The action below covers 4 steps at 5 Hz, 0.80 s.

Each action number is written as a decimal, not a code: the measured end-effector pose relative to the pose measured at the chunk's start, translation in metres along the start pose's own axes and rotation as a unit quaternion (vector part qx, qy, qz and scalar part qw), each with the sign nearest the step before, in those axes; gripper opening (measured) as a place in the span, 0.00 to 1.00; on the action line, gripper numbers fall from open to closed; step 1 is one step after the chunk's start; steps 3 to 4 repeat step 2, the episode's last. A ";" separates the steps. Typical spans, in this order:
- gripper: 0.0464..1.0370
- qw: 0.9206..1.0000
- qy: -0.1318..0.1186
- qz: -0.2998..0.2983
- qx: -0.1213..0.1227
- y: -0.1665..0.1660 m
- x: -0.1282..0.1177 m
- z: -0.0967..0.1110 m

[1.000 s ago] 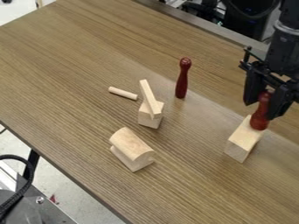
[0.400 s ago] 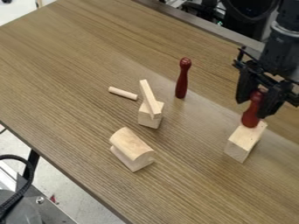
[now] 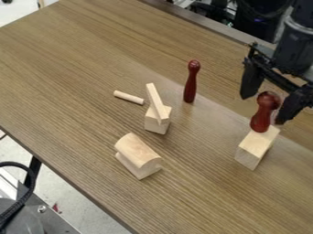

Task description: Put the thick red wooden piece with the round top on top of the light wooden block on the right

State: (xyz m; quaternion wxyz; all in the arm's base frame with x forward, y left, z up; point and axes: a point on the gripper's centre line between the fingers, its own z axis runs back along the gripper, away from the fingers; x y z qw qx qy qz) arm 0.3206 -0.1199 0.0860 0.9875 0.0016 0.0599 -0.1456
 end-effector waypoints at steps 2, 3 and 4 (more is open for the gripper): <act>0.96 0.998 -0.067 0.011 0.012 -0.010 -0.003 0.053; 0.96 0.998 -0.067 0.011 0.012 -0.010 -0.003 0.053; 0.96 0.998 -0.067 0.011 0.012 -0.010 -0.003 0.053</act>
